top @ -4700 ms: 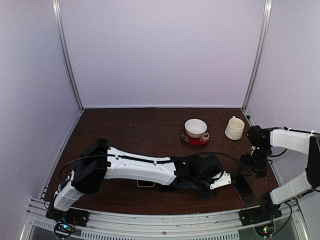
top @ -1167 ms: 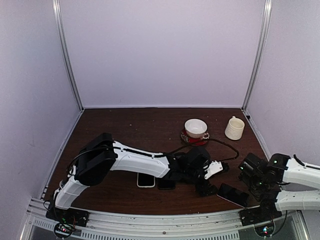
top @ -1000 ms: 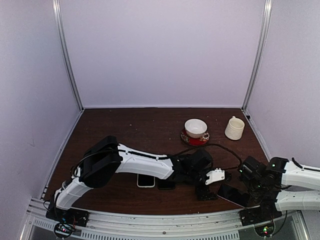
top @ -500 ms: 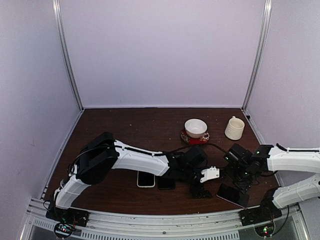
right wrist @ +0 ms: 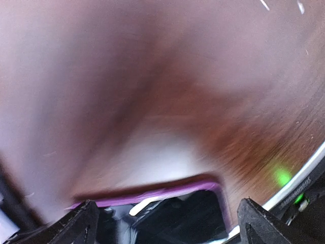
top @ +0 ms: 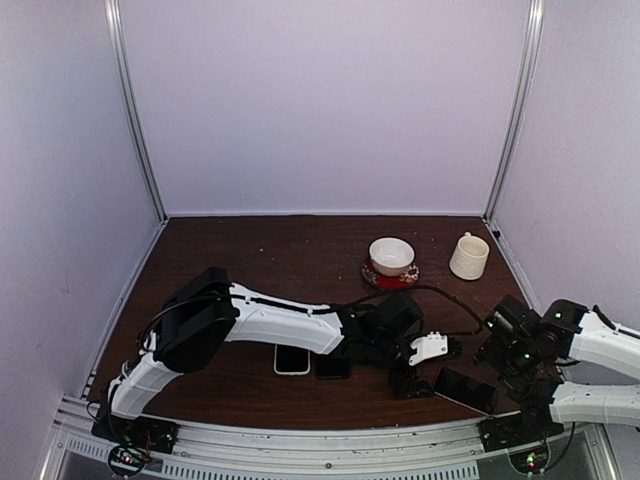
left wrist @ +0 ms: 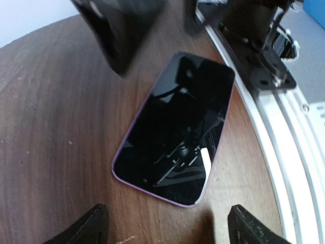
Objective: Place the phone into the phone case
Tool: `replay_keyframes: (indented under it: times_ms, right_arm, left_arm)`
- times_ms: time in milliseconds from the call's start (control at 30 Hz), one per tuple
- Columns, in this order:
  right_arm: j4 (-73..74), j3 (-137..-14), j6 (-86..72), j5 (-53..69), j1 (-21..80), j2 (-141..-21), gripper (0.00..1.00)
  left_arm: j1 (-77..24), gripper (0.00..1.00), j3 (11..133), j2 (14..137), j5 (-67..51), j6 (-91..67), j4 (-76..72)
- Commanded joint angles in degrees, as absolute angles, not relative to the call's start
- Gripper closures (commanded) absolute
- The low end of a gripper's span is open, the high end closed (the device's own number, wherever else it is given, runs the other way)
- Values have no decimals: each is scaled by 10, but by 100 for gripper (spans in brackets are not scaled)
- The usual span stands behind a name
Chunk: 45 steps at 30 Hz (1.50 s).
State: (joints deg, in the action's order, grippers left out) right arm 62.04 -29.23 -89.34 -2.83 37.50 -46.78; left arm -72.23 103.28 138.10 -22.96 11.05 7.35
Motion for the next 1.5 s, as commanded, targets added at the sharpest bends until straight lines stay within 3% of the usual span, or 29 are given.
replay_keyframes:
  times_ms: [0, 267, 500, 733, 900, 1100, 1267, 1467]
  right_arm:
    - [627, -232, -941, -22, 370, -460, 1]
    - [513, -207, -932, 48, 368, -551, 3]
    - [451, -304, -899, 73, 378, -638, 12]
    - [434, -366, -891, 80, 387, -674, 14]
    - [509, -432, -783, 50, 382, -693, 13]
    - [657, -512, -611, 31, 334, -710, 1]
    - [671, -541, -504, 49, 242, -680, 1]
    - [763, -656, -348, 4, 185, -739, 1]
  left_arm:
    - [-722, 15, 1027, 1386, -196, 67, 21]
    - [-723, 16, 1034, 1394, -215, 44, 4]
    - [-722, 18, 985, 1365, -204, 57, -12]
    - [-720, 19, 925, 1332, -222, 74, 15]
    - [-719, 16, 898, 1319, -158, 83, 12]
    - [-716, 16, 966, 1367, -53, 139, 50]
    - [-707, 16, 1060, 1415, 61, 171, 77]
    - [-663, 16, 1195, 1467, 169, 131, 133]
